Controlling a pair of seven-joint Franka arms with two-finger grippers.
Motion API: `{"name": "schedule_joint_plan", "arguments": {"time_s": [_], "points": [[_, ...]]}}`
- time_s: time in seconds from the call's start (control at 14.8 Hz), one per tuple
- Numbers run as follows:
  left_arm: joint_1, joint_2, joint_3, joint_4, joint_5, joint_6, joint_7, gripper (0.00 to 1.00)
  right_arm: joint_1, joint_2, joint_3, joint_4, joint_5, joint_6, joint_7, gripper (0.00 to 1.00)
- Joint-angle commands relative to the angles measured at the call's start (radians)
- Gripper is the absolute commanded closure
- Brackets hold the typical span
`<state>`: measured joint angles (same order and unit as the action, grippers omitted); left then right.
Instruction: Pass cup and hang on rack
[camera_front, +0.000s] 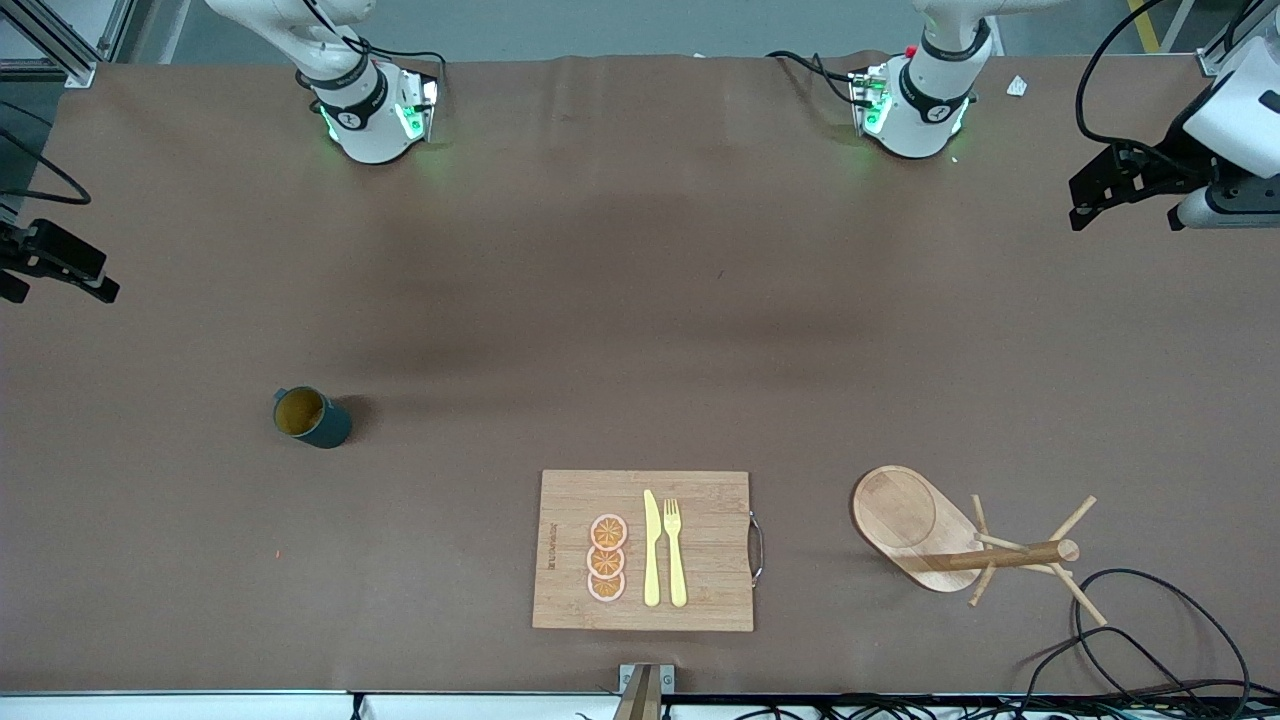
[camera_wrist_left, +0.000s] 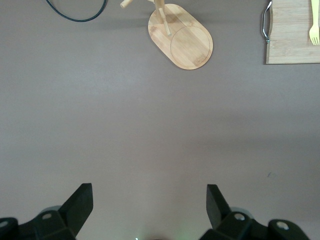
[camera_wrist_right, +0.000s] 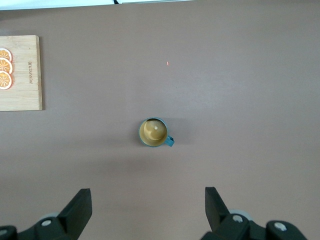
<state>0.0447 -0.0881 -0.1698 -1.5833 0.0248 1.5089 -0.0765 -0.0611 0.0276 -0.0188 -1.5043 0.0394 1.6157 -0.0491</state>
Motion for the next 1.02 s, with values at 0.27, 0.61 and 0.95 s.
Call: {"name": "schedule_joint_plan", "arguments": {"time_s": [0.27,0.61,0.95], "points": [[0.001,0.004,0.003,0.029,0.012,-0.009,0.017,0.0,-0.017,-0.025,0.01,-0.02,0.017,-0.002,-0.014,0.0],[0.015,0.021,0.012,0.045,0.003,-0.009,0.018,0.0,-0.016,-0.023,0.01,-0.025,0.016,-0.007,-0.014,0.0],[0.011,0.021,0.01,0.043,0.004,-0.009,0.02,0.0,0.001,0.024,0.013,-0.06,0.017,0.018,-0.014,0.0]]}}
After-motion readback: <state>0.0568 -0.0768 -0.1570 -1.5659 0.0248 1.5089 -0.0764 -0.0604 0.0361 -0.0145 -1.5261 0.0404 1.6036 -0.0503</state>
